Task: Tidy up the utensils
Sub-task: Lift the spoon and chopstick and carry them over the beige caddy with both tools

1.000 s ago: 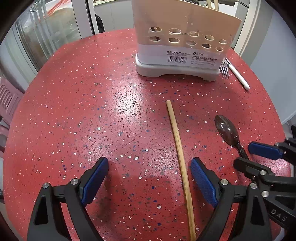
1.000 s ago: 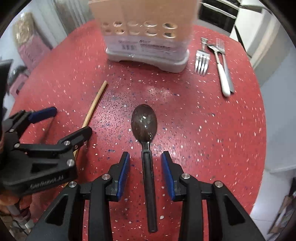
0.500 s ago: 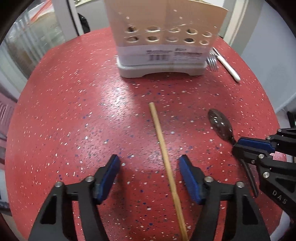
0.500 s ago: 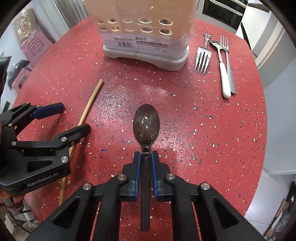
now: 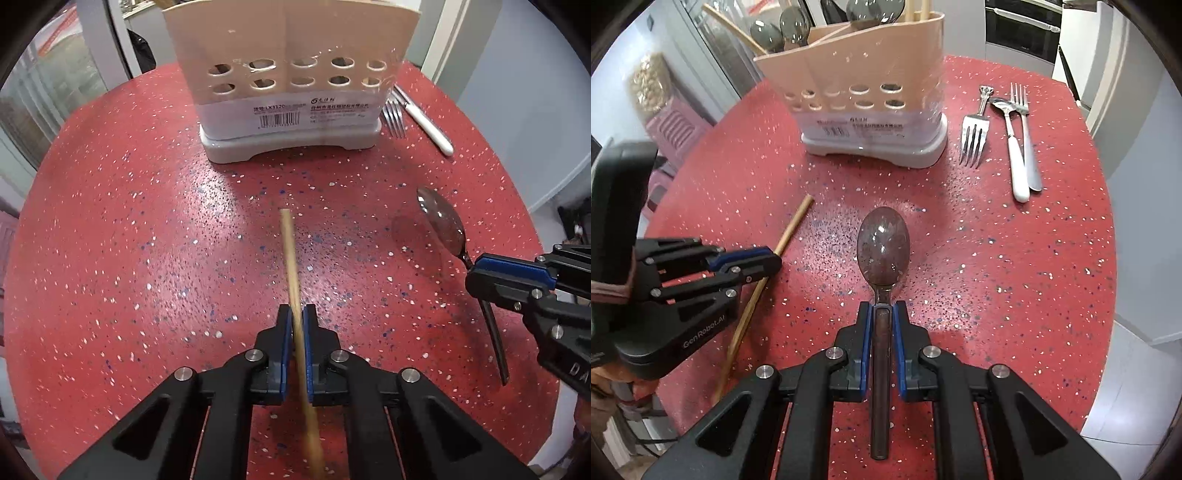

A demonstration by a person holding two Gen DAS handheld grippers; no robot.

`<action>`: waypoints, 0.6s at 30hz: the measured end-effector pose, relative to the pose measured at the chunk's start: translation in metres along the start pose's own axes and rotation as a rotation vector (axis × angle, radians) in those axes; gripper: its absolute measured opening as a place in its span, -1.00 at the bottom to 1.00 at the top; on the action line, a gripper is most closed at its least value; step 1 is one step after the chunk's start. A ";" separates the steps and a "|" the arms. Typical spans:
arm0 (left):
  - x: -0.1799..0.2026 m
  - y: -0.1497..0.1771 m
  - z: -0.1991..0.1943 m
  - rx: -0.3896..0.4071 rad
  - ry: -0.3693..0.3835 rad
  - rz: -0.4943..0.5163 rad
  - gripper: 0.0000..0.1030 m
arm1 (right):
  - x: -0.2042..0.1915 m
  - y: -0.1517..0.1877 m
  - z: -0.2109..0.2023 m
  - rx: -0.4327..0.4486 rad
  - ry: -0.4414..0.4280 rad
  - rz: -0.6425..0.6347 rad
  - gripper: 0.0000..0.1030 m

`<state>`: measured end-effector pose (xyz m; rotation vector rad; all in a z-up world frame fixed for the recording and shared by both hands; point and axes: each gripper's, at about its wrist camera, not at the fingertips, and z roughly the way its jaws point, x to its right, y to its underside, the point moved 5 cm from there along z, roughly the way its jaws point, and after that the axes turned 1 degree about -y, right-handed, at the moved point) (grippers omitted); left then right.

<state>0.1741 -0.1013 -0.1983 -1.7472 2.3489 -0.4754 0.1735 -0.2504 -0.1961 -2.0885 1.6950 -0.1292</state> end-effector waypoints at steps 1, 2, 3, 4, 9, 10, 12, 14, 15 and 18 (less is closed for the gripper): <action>0.000 0.003 -0.003 0.018 0.007 -0.008 -0.45 | -0.002 -0.001 0.000 0.008 -0.005 0.005 -0.76; 0.000 0.005 -0.008 0.052 0.012 -0.014 -0.45 | 0.001 0.001 -0.004 0.017 -0.012 0.009 -0.76; -0.001 0.008 -0.012 0.073 0.017 -0.018 -0.45 | 0.002 0.005 -0.008 0.024 -0.018 0.013 -0.76; -0.001 0.010 -0.017 0.100 0.023 -0.025 -0.45 | 0.003 0.006 -0.011 0.034 -0.025 0.018 -0.76; -0.008 0.016 -0.037 0.197 0.033 -0.075 -0.45 | -0.006 0.006 -0.010 0.061 -0.041 0.030 -0.76; -0.011 0.016 -0.042 0.216 0.033 -0.087 -0.45 | -0.007 0.006 -0.012 0.069 -0.047 0.033 -0.76; -0.013 0.014 -0.051 0.245 0.032 -0.102 -0.45 | -0.009 0.008 -0.018 0.085 -0.056 0.039 -0.76; -0.012 0.013 -0.063 0.284 0.031 -0.116 -0.45 | -0.010 0.006 -0.019 0.098 -0.063 0.042 -0.76; -0.014 0.011 -0.068 0.303 0.033 -0.125 -0.45 | -0.010 0.006 -0.022 0.107 -0.066 0.043 -0.76; -0.017 0.006 -0.079 0.347 0.051 -0.147 -0.45 | -0.010 0.005 -0.027 0.121 -0.075 0.046 -0.76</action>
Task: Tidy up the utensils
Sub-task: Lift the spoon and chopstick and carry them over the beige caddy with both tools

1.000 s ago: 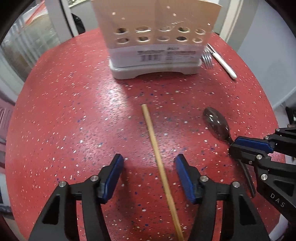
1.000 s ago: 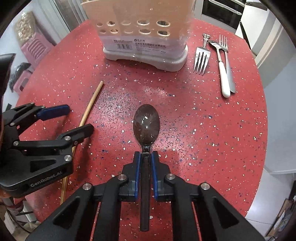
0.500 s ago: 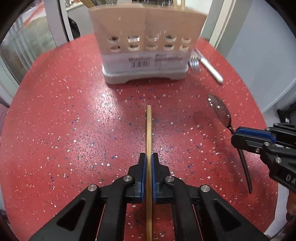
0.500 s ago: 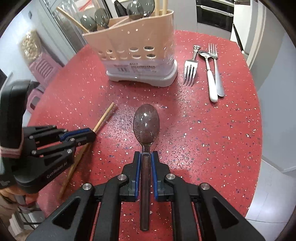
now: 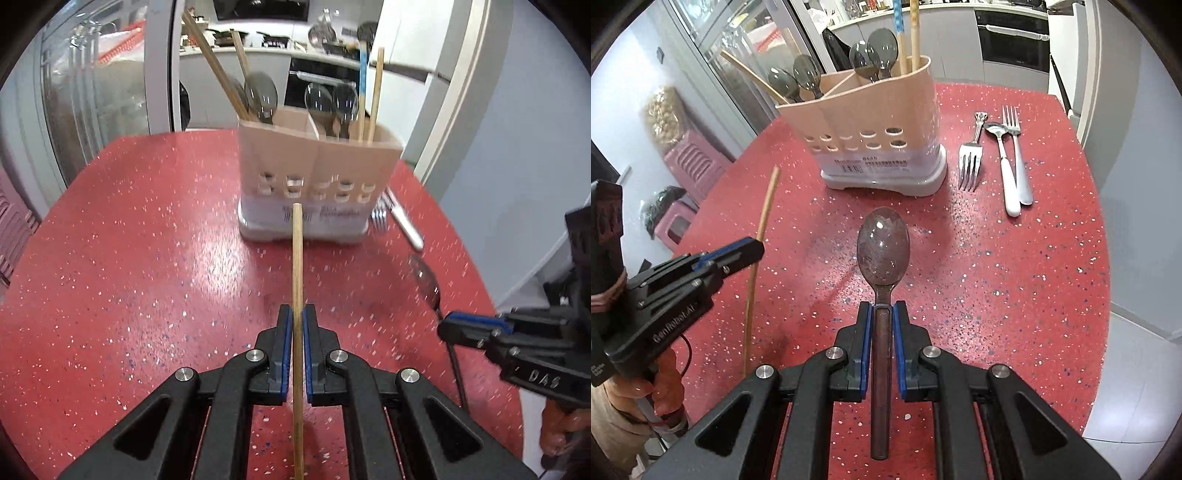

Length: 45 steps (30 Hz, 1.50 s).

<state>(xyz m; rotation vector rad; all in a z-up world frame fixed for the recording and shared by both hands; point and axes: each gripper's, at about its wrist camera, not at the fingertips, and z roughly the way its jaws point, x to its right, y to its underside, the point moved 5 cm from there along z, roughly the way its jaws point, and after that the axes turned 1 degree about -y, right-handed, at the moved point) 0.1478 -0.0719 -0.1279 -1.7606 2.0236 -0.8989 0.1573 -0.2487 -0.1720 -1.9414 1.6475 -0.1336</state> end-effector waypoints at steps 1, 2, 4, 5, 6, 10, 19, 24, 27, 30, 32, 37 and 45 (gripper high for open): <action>-0.001 -0.002 -0.002 0.012 0.006 -0.008 -0.45 | 0.000 -0.001 -0.001 0.004 -0.002 0.000 -0.76; -0.002 -0.004 -0.005 0.020 0.009 -0.012 -0.45 | -0.001 -0.002 -0.003 0.009 -0.004 0.000 -0.76; -0.001 -0.009 -0.007 0.033 0.016 -0.016 -0.45 | -0.001 -0.003 -0.008 0.021 -0.002 -0.002 -0.76; 0.000 -0.011 -0.009 0.038 0.017 -0.017 -0.45 | -0.001 -0.004 -0.010 0.023 -0.001 -0.003 -0.76; 0.002 -0.011 -0.011 0.045 0.019 -0.019 -0.45 | -0.001 -0.005 -0.012 0.028 0.001 -0.001 -0.76; 0.001 -0.019 -0.016 0.073 0.032 -0.029 -0.45 | -0.001 -0.009 -0.021 0.053 0.000 0.009 -0.76; 0.001 -0.030 -0.027 0.126 0.037 -0.035 -0.45 | -0.001 -0.023 -0.031 0.098 -0.015 0.015 -0.76; 0.000 -0.038 -0.032 0.148 0.039 -0.038 -0.45 | -0.006 -0.029 -0.034 0.117 -0.025 0.010 -0.76; 0.000 -0.043 -0.036 0.163 0.043 -0.038 -0.45 | -0.009 -0.034 -0.037 0.128 -0.031 0.006 -0.76; 0.001 -0.050 -0.040 0.180 0.052 -0.034 -0.45 | -0.011 -0.040 -0.040 0.138 -0.040 0.004 -0.76; 0.000 -0.054 -0.041 0.188 0.055 -0.033 -0.45 | -0.012 -0.045 -0.042 0.145 -0.044 0.004 -0.76; -0.004 -0.063 -0.045 0.206 0.082 -0.046 -0.45 | -0.015 -0.056 -0.049 0.171 -0.056 -0.001 -0.76; -0.006 -0.072 -0.053 0.222 0.094 -0.054 -0.46 | -0.021 -0.073 -0.058 0.205 -0.075 -0.012 -0.76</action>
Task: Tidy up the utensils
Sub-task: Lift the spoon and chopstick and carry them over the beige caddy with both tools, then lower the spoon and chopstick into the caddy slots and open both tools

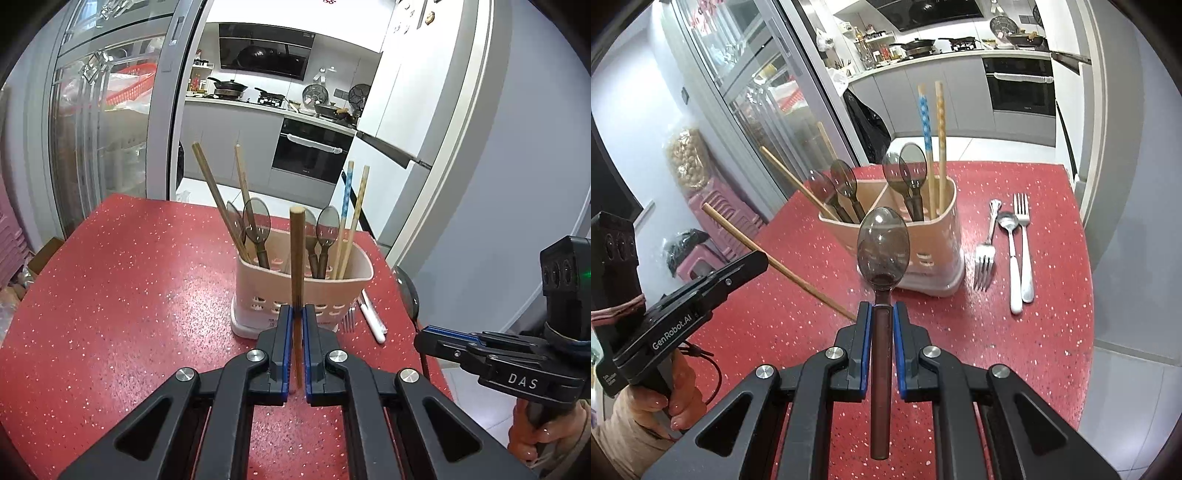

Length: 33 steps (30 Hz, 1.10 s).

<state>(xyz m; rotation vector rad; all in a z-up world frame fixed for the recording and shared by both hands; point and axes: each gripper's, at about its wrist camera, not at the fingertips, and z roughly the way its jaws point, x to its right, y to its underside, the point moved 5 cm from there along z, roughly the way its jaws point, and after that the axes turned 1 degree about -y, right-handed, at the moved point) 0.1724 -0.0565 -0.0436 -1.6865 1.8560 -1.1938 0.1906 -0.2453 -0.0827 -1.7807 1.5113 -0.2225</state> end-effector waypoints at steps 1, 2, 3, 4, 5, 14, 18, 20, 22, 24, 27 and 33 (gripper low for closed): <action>0.000 -0.002 -0.001 0.002 0.002 0.000 -0.46 | 0.000 -0.002 -0.001 0.003 -0.004 0.001 -0.76; 0.001 -0.007 -0.003 0.006 0.005 0.003 -0.46 | 0.000 -0.007 -0.002 0.010 -0.009 0.002 -0.76; 0.002 -0.011 -0.005 0.012 0.007 0.006 -0.46 | -0.001 -0.011 -0.004 0.018 -0.012 0.002 -0.76; 0.003 -0.016 -0.007 0.017 0.009 0.010 -0.46 | -0.001 -0.015 -0.006 0.025 -0.014 0.001 -0.76; 0.004 -0.020 -0.009 0.020 0.009 0.014 -0.46 | -0.001 -0.019 -0.008 0.030 -0.015 -0.001 -0.76; 0.013 -0.072 -0.023 0.098 0.004 0.048 -0.46 | 0.001 -0.060 -0.021 0.099 -0.028 0.011 -0.76; 0.013 -0.098 -0.026 0.137 0.007 0.034 -0.46 | 0.006 -0.080 -0.019 0.118 -0.040 0.036 -0.76; 0.012 -0.110 -0.027 0.159 0.003 0.034 -0.46 | 0.008 -0.088 -0.016 0.118 -0.044 0.042 -0.76; 0.010 -0.121 -0.027 0.178 -0.002 0.030 -0.46 | 0.011 -0.096 -0.011 0.119 -0.048 0.050 -0.76; 0.007 -0.130 -0.024 0.186 -0.007 0.026 -0.46 | 0.012 -0.103 -0.008 0.129 -0.045 0.051 -0.76; 0.001 -0.140 -0.017 0.192 -0.019 0.017 -0.46 | 0.014 -0.113 -0.003 0.150 -0.043 0.055 -0.76; -0.010 -0.144 0.003 0.171 -0.041 0.002 -0.46 | 0.012 -0.132 0.007 0.219 -0.032 0.028 -0.76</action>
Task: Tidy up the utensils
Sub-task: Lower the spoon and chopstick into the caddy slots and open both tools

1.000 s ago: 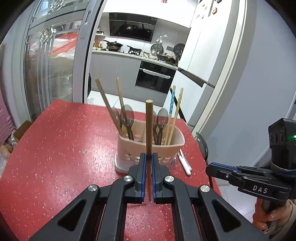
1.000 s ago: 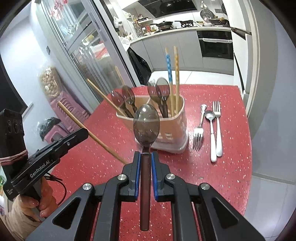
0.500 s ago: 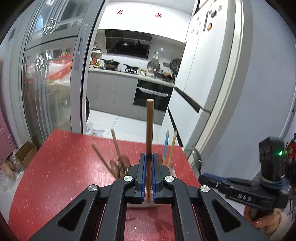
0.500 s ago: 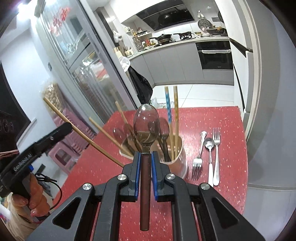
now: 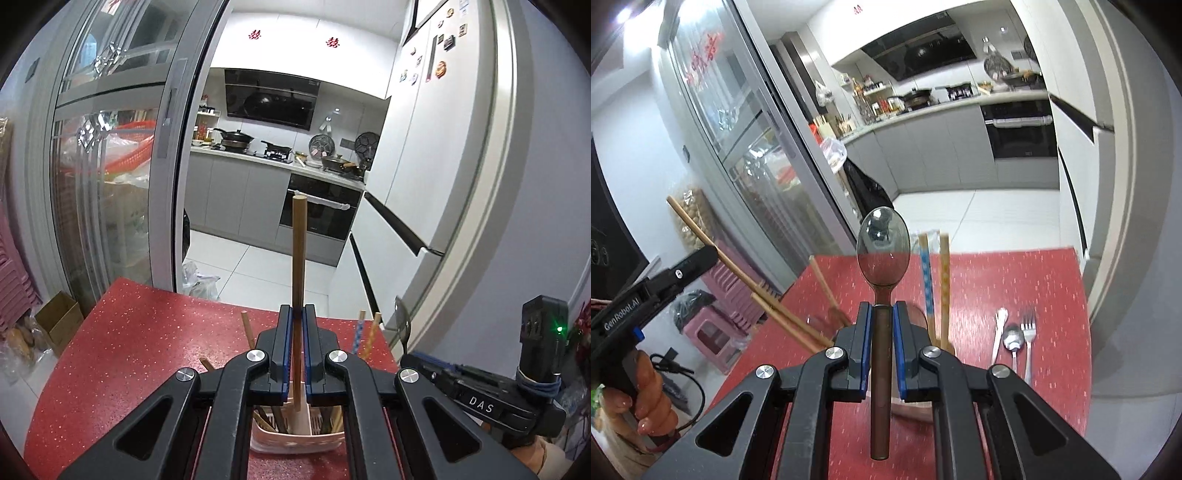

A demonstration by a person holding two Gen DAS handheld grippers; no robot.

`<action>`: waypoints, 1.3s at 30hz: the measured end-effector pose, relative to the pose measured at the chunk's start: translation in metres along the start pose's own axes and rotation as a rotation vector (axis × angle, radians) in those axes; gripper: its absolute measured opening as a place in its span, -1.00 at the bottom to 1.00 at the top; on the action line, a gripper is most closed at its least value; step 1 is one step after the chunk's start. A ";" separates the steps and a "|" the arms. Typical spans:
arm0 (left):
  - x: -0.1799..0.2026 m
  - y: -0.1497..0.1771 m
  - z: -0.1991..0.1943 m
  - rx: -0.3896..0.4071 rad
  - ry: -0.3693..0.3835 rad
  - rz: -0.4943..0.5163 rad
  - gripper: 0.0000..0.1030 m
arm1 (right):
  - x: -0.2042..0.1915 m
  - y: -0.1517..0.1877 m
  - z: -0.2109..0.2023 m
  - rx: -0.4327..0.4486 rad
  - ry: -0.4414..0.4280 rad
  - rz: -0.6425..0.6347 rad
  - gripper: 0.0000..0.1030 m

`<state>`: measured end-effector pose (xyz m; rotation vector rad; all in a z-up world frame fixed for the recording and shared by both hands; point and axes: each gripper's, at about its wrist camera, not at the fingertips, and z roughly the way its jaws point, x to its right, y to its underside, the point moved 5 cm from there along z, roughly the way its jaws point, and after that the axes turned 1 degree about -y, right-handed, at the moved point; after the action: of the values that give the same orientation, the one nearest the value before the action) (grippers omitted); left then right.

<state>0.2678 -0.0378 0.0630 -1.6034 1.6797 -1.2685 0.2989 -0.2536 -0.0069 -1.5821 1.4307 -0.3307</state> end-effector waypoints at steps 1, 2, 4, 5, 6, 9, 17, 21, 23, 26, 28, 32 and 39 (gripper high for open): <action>-0.001 0.002 0.006 -0.006 -0.006 0.002 -0.46 | -0.001 -0.002 0.005 0.017 0.002 -0.008 -0.76; -0.002 0.002 0.010 -0.011 -0.010 0.002 -0.46 | -0.001 -0.003 0.008 0.026 0.002 -0.011 -0.76; -0.002 0.007 0.020 -0.027 -0.006 -0.001 -0.46 | -0.001 -0.004 0.019 0.050 0.004 -0.016 -0.76; -0.002 0.009 0.024 -0.033 -0.002 -0.004 -0.46 | -0.001 -0.004 0.024 0.059 0.000 -0.013 -0.76; -0.003 0.011 0.027 -0.038 -0.002 -0.005 -0.46 | 0.000 -0.003 0.030 0.069 -0.001 -0.013 -0.76; -0.003 0.017 0.040 -0.048 -0.007 0.001 -0.46 | 0.001 -0.001 0.043 0.109 0.014 -0.040 -0.76; -0.003 0.045 0.067 -0.083 -0.030 0.021 -0.46 | 0.008 0.017 0.068 0.165 0.052 -0.114 -0.76; -0.003 0.059 0.077 -0.098 -0.043 0.027 -0.46 | 0.013 0.024 0.076 0.173 0.061 -0.129 -0.76; -0.003 0.065 0.083 -0.105 -0.058 0.038 -0.46 | 0.015 0.027 0.077 0.188 0.068 -0.134 -0.76; -0.004 0.072 0.088 -0.117 -0.067 0.035 -0.46 | 0.018 0.029 0.080 0.202 0.079 -0.143 -0.76; -0.003 0.074 0.089 -0.116 -0.072 0.043 -0.46 | 0.019 0.034 0.082 0.200 0.078 -0.153 -0.76; 0.000 0.077 0.092 -0.119 -0.092 0.074 -0.46 | 0.019 0.047 0.083 0.179 0.088 -0.181 -0.76; -0.003 0.086 0.093 -0.128 -0.121 0.080 -0.45 | 0.028 0.057 0.078 0.121 0.108 -0.163 -0.75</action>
<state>0.3043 -0.0718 -0.0536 -1.6342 1.7607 -1.0230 0.3278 -0.2359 -0.1022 -1.6047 1.3388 -0.5955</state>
